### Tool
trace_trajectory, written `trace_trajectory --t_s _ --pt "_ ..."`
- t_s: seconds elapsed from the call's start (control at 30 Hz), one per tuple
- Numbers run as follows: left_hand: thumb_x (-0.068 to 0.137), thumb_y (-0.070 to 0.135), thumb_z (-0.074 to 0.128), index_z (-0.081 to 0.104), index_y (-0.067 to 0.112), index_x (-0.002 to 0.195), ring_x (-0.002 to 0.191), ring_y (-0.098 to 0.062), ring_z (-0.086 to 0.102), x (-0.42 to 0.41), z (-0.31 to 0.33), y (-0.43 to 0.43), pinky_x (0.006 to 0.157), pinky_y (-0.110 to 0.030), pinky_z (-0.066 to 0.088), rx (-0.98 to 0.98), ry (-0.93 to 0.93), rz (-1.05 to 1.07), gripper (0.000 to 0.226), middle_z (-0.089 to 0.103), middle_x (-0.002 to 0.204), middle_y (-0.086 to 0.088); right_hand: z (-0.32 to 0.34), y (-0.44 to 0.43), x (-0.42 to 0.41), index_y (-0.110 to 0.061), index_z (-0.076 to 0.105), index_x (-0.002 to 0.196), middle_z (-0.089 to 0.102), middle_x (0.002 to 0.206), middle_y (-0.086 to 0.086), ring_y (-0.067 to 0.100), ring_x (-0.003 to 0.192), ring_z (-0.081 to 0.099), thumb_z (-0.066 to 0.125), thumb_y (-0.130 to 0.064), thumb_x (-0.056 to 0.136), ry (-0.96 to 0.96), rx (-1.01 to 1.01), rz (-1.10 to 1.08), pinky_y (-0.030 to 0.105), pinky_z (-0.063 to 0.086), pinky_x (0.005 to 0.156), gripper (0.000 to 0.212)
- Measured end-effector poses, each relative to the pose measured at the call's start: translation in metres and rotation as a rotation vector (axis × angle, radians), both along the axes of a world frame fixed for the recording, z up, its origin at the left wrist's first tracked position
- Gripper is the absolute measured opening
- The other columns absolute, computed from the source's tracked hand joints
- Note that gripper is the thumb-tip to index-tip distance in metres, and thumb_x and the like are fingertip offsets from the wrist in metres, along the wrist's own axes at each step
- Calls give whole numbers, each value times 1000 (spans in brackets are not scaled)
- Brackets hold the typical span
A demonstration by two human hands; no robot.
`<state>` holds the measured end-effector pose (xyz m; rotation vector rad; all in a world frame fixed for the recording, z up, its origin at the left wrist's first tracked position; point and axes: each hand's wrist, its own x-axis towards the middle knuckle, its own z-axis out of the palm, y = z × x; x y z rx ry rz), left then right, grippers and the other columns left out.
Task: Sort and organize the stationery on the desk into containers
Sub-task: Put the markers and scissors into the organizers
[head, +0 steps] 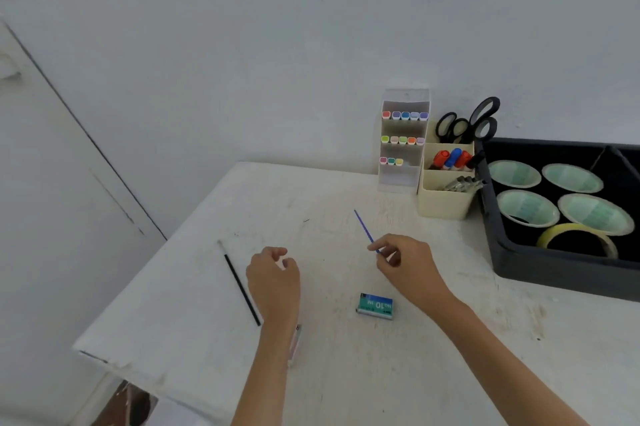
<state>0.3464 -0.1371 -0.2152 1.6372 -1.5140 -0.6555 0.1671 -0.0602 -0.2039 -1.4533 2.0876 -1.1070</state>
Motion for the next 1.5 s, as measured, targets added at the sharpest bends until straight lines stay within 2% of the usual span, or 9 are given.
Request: trace_trajectory --t_s 0.1,0.23,0.4,0.57,0.7,0.83,0.93,1.03,1.5 --pt "86 6 57 60 2 109 104 -31 47 30 -13 -12 81 -37 40 22 -265 130 24 57 109 -17 6 -12 20 -13 70 100 62 86 -3 10 67 58 58 -3 89 -125 1 55 7 47 63 19" --pt "90 9 55 56 -3 109 105 -34 45 54 -20 -19 84 -40 40 107 -366 170 23 54 111 -20 7 -20 41 -12 72 98 65 83 -6 10 72 60 54 6 87 -173 -60 188 12 49 66 27" --pt "87 -9 47 57 -3 114 98 -32 52 58 -19 -22 69 -33 38 58 -163 194 29 59 103 -20 1 -25 55 -17 72 99 65 84 -12 4 73 62 68 1 81 -81 -163 308 16 51 63 26" --pt "84 0 62 56 -3 121 88 -23 60 49 4 -19 81 -26 39 13 99 159 38 66 95 -13 9 -29 50 -23 74 93 63 81 -9 0 76 58 71 -14 81 -79 -288 218 9 44 61 15" --pt "84 1 63 70 5 101 67 -1 56 16 42 -21 71 -15 49 -58 298 -63 19 66 81 1 27 -31 32 -15 73 97 65 88 -2 1 74 59 67 -10 85 -27 -360 157 8 47 66 14" --pt "83 4 65 69 15 93 71 -6 62 -38 81 -20 73 -21 54 -115 431 -291 15 68 81 0 60 -24 2 -19 66 107 62 82 -10 -11 79 57 66 -10 86 -53 -393 47 2 43 70 23" --pt "81 7 70 68 13 93 73 -11 66 -82 105 -19 70 -22 55 -170 476 -434 14 69 81 0 87 -19 -27 -27 61 97 65 74 -12 -2 74 62 70 -11 82 -111 -461 -82 9 49 69 24" --pt "78 8 73 68 11 93 68 -5 65 -124 128 -20 65 -15 52 -211 520 -556 16 69 79 2 111 -17 -60 -19 66 91 69 76 -4 7 71 66 73 -10 80 -183 -528 -244 22 55 70 16" --pt "79 -3 68 71 -1 95 75 -13 67 -275 160 -63 76 -18 55 -335 372 -810 16 72 87 -12 158 -64 -170 -1 72 92 70 78 13 18 70 67 70 0 79 -42 -569 -459 24 56 74 13"
